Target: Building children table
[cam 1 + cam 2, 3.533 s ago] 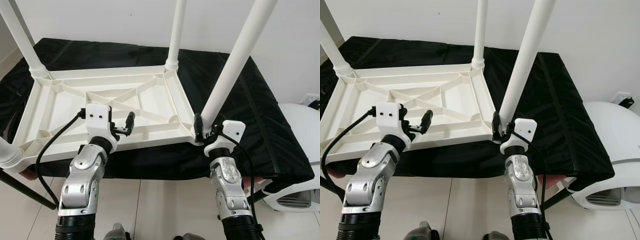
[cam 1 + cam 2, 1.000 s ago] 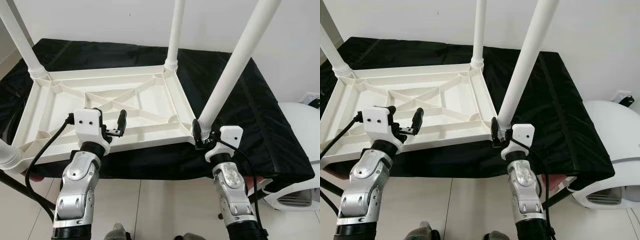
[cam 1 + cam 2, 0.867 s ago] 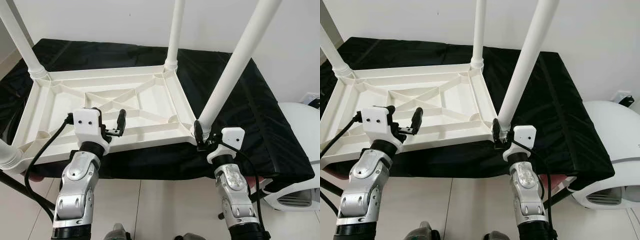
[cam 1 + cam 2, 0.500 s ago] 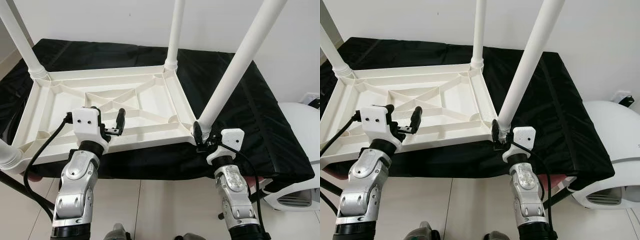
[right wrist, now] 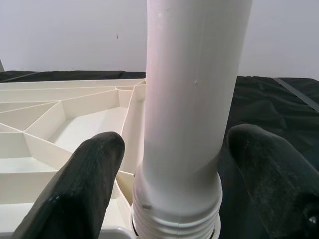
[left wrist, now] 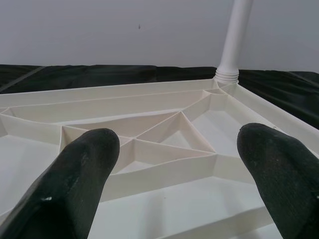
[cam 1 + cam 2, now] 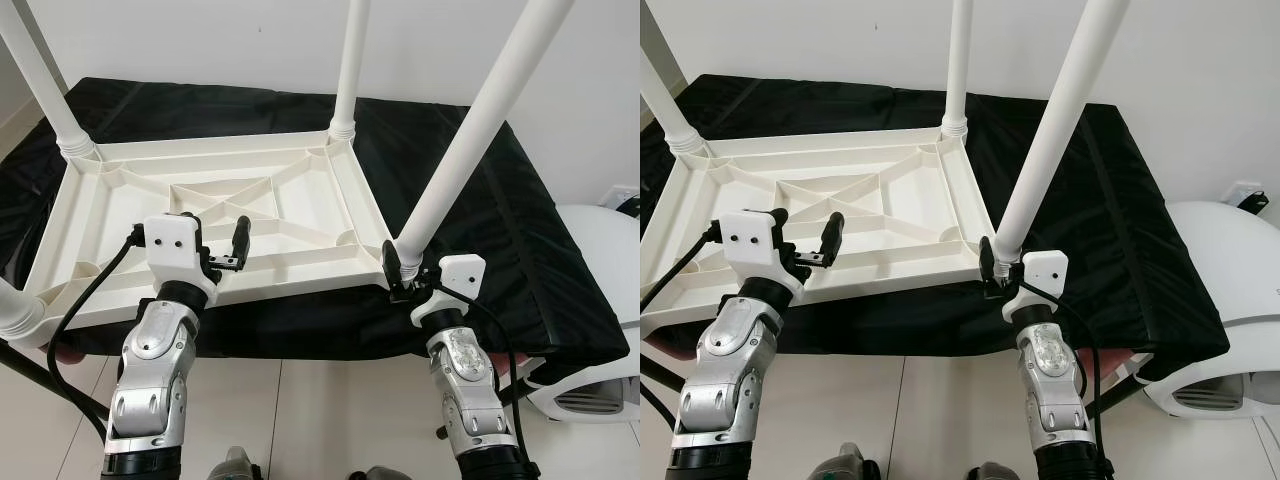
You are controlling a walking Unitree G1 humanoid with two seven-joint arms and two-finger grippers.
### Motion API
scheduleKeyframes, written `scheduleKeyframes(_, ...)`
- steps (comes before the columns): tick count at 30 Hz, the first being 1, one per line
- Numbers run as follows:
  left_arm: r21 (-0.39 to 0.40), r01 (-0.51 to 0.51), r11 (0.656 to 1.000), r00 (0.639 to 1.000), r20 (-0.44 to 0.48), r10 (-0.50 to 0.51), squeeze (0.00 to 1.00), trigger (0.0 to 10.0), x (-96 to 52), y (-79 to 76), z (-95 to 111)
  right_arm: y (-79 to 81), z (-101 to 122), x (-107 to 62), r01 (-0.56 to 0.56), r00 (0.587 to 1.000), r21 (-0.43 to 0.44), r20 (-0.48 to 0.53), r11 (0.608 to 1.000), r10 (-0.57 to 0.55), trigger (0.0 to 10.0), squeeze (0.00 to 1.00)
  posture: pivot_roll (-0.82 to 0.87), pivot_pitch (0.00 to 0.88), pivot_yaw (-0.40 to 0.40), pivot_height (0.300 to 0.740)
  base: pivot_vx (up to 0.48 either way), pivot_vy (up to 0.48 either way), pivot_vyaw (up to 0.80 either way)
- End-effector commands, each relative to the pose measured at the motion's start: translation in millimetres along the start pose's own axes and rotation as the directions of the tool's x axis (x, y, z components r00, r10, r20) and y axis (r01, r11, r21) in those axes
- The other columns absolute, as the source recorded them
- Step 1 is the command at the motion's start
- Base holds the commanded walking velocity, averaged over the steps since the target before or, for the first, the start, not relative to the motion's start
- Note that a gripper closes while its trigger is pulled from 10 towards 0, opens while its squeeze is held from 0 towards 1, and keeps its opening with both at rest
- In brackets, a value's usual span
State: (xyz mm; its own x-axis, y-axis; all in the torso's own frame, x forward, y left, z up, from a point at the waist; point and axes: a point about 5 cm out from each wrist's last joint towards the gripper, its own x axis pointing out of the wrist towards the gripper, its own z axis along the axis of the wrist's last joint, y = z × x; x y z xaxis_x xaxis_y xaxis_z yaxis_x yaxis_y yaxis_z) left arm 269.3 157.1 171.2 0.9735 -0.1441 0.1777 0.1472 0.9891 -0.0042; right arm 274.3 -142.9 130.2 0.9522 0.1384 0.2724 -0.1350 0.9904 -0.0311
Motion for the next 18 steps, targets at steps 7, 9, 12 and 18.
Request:
scheduleKeyframes(7,0.016,-0.038,0.999,0.999,0.006,0.038,0.0,10.0,-1.2,-0.5,-0.5,-0.3,-0.1,0.9,-0.005,1.0,0.005,0.004,1.0,0.005,10.0,0.0,0.04,0.011,0.002,0.74,0.0,0.0,0.0)
scheduleKeyframes(9,0.015,-0.032,0.999,0.999,0.006,0.032,0.0,10.0,-1.4,-1.1,-0.6,-0.5,-0.2,0.8,-0.005,1.0,0.004,0.003,1.0,0.005,10.0,0.0,0.04,0.011,0.003,0.74,0.0,0.0,0.0)
scheduleKeyframes(12,0.014,-0.021,1.0,1.0,0.005,0.02,0.0,10.0,-2.1,-2.6,-0.9,-0.7,-0.3,0.8,-0.003,1.0,0.006,0.002,1.0,0.003,10.0,0.0,0.03,0.011,0.003,0.74,0.0,0.0,0.0)
scheduleKeyframes(18,0.009,-0.009,1.0,1.0,0.004,0.009,0.0,10.0,-3.5,-4.6,-1.5,-1.0,-0.4,0.5,-0.002,1.0,0.005,0.003,1.0,0.002,10.0,0.0,0.03,0.01,0.002,0.74,0.0,0.0,0.0)
